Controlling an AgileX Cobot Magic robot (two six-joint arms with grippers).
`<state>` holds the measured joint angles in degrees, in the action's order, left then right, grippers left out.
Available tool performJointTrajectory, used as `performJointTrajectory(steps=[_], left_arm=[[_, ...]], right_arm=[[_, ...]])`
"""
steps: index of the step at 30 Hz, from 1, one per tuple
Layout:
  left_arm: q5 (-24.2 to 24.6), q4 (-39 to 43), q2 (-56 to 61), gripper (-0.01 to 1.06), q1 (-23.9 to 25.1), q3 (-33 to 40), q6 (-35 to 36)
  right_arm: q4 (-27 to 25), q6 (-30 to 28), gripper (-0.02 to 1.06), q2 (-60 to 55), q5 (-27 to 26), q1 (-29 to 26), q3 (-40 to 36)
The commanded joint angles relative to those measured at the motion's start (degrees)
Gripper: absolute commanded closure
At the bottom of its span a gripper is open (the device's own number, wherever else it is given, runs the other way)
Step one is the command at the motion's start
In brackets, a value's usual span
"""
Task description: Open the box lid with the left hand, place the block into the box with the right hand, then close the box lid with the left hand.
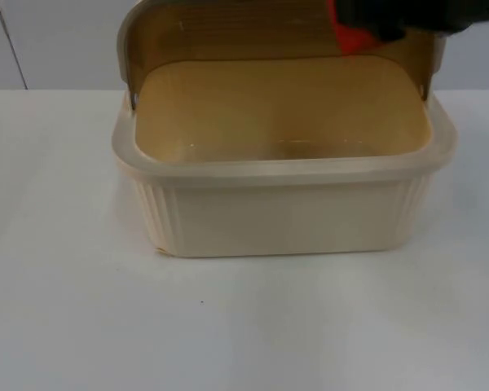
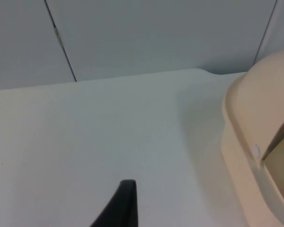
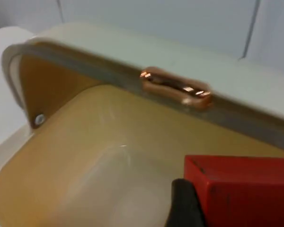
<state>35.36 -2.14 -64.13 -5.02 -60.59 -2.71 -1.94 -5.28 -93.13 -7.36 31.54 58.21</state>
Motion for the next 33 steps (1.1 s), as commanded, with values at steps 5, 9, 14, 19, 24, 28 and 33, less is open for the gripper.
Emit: performJointTrajectory(steps=[5, 9, 14, 19, 24, 28, 33], left_arm=[[1.6, 1.1, 0.1, 0.0, -0.2, 0.3, 0.1], [1.8, 1.3, 0.1, 0.0, -0.2, 0.3, 0.1], [1.8, 1.3, 0.1, 0.0, -0.2, 0.3, 0.1], [1.8, 1.3, 0.1, 0.0, -0.2, 0.3, 0.1], [1.8, 1.5, 0.1, 0.0, -0.2, 0.3, 0.2], [1.8, 1.5, 0.1, 0.0, -0.2, 0.3, 0.2], [1.8, 1.5, 0.1, 0.0, -0.2, 0.3, 0.2]], right_arm=[[-1.6, -0.7, 1.05, -7.1, -8.0, 1.0, -0.1], [-2.2, -0.8, 1.05, -9.7, -11.4, 1.0, -0.1], [-9.0, -7.1, 1.05, -12.8, -12.8, 1.0, -0.1], [-12.4, -11.5, 1.05, -13.2, -14.3, 1.0, -0.1], [-12.4, -11.9, 0.95, -13.4, -13.6, 1.0, -0.1], [-12.4, -11.9, 0.76, -13.4, -12.7, 1.0, -0.1], [-12.2, -11.9, 0.38, -13.4, -11.1, 1.0, -0.1]])
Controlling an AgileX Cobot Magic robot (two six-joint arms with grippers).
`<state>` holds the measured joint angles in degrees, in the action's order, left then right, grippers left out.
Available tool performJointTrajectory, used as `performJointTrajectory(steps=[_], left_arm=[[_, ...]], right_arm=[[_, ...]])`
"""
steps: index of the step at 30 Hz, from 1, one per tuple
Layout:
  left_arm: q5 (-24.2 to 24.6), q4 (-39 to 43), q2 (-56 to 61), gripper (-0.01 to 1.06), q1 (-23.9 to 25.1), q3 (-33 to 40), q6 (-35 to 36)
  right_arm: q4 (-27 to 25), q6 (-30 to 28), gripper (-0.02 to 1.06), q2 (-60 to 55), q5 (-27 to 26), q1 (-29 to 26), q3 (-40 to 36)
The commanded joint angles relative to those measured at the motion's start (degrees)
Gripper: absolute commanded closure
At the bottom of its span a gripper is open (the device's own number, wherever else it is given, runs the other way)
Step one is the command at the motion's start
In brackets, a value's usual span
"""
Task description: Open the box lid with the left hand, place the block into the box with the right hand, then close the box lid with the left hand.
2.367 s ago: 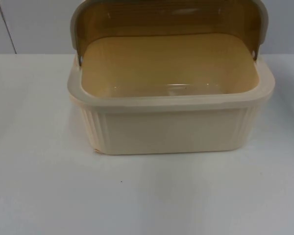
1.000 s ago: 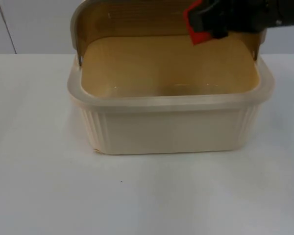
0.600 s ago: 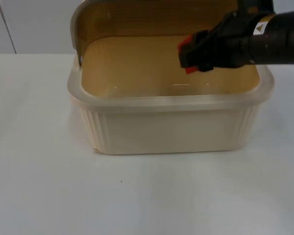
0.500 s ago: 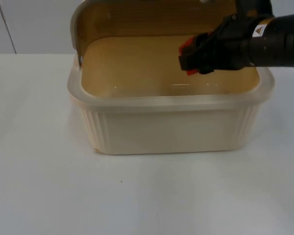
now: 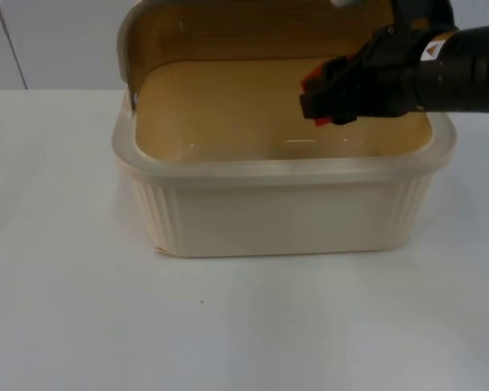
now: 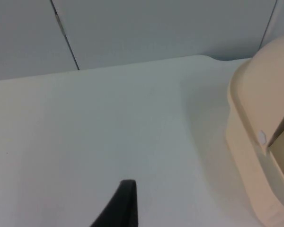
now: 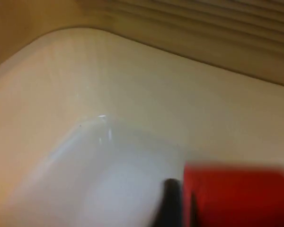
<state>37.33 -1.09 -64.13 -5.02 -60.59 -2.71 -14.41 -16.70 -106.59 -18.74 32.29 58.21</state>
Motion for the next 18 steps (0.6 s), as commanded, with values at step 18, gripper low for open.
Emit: performJointTrajectory(steps=[18], left_arm=[[-0.1, 0.5, 0.1, 0.0, -0.2, 0.3, 0.2]], right_arm=[[0.2, -0.3, 0.11, 6.1, 10.6, 0.5, -0.1]])
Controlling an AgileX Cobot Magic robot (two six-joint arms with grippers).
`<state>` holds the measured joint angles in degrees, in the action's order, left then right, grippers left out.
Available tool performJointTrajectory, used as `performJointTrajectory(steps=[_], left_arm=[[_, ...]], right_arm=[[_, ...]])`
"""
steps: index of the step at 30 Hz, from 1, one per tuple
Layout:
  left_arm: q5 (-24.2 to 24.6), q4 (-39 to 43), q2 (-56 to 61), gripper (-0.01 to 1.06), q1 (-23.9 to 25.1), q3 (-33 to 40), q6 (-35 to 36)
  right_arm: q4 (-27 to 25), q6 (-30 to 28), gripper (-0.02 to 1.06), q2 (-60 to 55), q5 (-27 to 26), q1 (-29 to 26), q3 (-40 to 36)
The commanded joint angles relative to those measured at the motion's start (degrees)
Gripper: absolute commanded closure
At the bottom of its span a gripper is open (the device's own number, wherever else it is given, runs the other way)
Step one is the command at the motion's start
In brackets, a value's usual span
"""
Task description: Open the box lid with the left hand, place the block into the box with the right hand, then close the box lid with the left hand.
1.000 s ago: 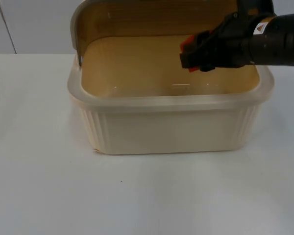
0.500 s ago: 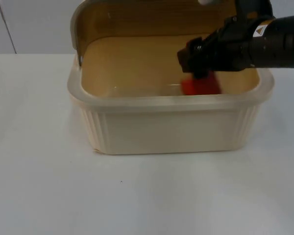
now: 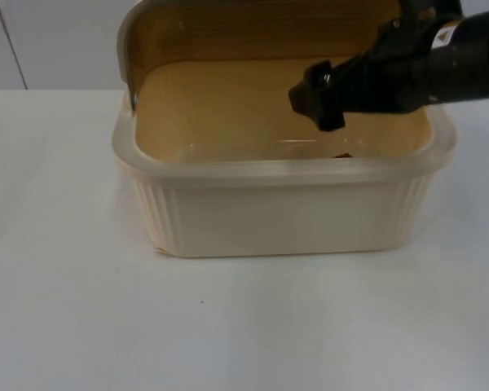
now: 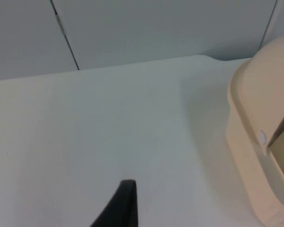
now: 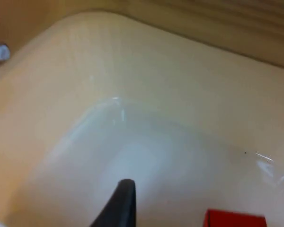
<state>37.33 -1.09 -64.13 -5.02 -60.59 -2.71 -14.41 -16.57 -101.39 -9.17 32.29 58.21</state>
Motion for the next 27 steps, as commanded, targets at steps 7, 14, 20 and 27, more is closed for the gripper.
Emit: performJointTrajectory(steps=[7, 14, 20, 27], left_arm=[[-0.1, 0.5, 0.1, 0.0, -0.2, 0.3, 0.2], [-0.1, 0.5, 0.1, 0.0, -0.2, 0.3, 0.2], [-0.1, 0.5, 0.1, 0.0, -0.2, 0.3, 0.2], [-0.4, 0.5, 0.1, 0.0, -0.2, 0.3, 0.2]], right_arm=[[0.1, 0.8, 0.11, 9.4, 15.6, 0.5, -0.1], [0.1, 1.3, 0.11, 18.6, 20.4, 0.5, -0.1], [0.3, 3.0, 0.11, 29.4, 21.0, -1.6, 0.0], [6.4, 3.0, 0.11, 37.3, 21.0, -12.0, 0.0]])
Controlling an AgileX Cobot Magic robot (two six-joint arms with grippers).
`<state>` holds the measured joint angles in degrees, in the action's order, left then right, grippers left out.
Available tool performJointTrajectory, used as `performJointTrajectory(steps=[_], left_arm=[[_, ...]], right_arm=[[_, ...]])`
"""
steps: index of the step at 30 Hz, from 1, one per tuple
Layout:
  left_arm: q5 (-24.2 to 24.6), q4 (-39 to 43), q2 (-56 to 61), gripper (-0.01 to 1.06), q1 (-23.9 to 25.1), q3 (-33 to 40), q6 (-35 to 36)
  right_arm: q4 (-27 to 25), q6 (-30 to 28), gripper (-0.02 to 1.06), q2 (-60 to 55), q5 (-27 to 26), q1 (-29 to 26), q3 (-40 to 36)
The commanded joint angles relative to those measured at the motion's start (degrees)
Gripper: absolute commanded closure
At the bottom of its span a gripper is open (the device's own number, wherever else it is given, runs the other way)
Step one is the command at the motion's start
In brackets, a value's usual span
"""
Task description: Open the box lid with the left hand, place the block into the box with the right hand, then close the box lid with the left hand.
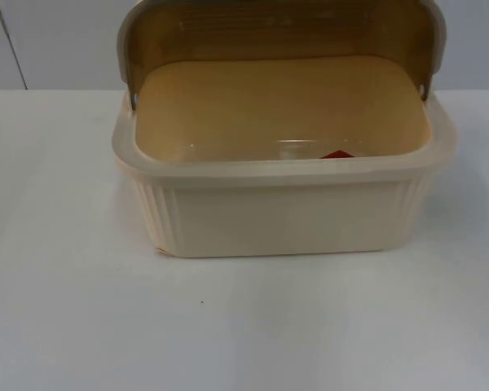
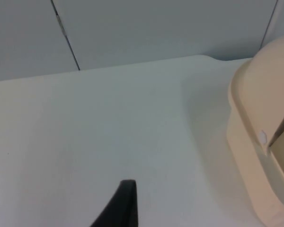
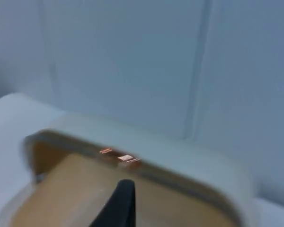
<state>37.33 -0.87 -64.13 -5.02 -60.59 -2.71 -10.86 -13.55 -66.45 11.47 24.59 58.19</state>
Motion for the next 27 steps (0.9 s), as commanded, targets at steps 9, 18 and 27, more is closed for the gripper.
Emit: performJointTrajectory(steps=[9, 18, 27], left_arm=[[-0.4, 0.2, 0.1, 0.0, -0.2, 0.3, 0.2], [-0.8, 0.2, 0.1, 0.0, -0.2, 0.3, 0.2], [-1.1, 0.2, 0.1, 0.0, -0.2, 0.3, 0.2]], right_arm=[[3.2, -0.7, 0.11, 7.0, 0.4, -22.8, 0.0], [3.2, -7.9, 0.11, 7.4, 3.3, -32.1, 0.0], [4.3, -8.2, 0.11, 3.8, 7.2, -32.1, 0.0]])
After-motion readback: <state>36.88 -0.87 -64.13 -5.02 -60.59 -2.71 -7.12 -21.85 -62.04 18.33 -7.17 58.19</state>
